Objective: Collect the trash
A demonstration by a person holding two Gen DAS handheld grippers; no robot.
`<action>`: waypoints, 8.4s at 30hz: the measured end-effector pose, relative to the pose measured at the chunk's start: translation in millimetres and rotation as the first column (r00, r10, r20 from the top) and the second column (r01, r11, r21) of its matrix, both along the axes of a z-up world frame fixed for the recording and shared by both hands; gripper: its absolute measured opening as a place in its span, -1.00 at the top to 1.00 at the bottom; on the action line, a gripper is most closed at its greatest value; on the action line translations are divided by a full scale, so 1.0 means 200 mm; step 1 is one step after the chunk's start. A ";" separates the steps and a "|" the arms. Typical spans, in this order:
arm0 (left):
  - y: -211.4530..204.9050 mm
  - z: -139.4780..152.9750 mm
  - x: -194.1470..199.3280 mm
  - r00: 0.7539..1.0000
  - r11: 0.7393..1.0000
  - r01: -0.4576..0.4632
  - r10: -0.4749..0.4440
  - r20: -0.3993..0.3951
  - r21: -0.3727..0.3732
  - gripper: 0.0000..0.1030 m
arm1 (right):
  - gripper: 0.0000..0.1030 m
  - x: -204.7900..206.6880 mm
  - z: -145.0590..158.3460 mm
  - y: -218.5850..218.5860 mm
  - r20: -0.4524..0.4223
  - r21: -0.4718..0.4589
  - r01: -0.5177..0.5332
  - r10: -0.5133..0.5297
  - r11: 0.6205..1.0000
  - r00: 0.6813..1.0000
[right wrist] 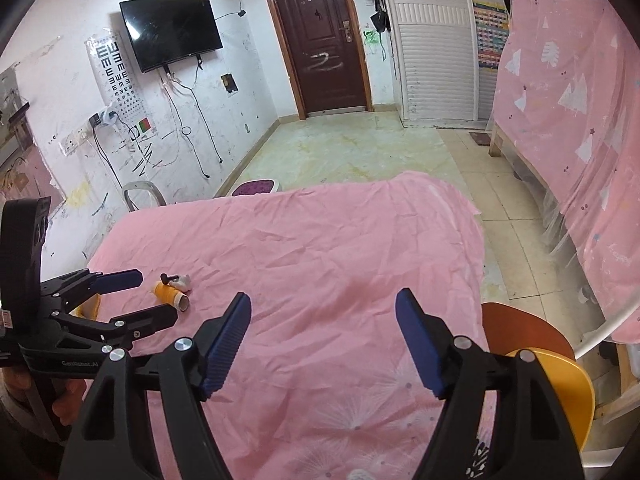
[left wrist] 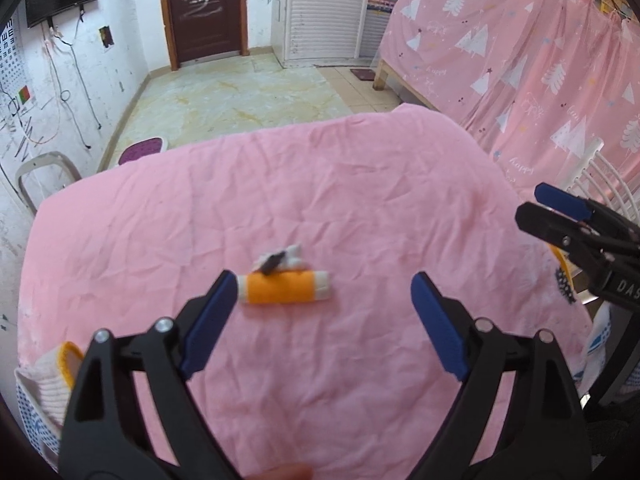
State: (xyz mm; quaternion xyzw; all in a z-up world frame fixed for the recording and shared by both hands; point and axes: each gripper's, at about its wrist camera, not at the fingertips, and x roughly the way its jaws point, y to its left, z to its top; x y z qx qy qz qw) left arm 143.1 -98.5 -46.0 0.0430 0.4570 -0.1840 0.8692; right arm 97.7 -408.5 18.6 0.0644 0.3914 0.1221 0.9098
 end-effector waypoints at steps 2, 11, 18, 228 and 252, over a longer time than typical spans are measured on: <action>0.02 -0.02 0.01 1.000 1.000 -0.003 0.003 -0.015 -0.003 -0.64 | -0.27 0.01 -0.01 0.03 -0.008 -0.002 -0.010 0.010 1.000 1.000; 0.06 -0.09 0.08 0.998 1.000 -0.019 0.019 -0.053 -0.001 -0.64 | -0.27 0.07 -0.06 0.11 -0.036 -0.007 -0.034 0.034 0.999 0.999; 0.05 -0.12 0.10 0.999 1.000 -0.023 0.024 -0.048 0.021 -0.50 | -0.27 0.11 -0.07 0.14 -0.047 -0.008 -0.052 0.051 0.999 0.998; 0.23 0.29 -0.23 0.942 0.971 -0.195 0.225 0.247 -0.140 -0.88 | -0.72 -0.22 0.14 0.18 0.157 -0.018 -0.035 0.037 0.999 0.987; 0.25 0.28 -0.22 0.945 0.970 -0.195 0.226 0.235 -0.148 -0.88 | -0.73 -0.21 0.13 0.21 0.150 -0.020 -0.041 0.044 0.999 0.988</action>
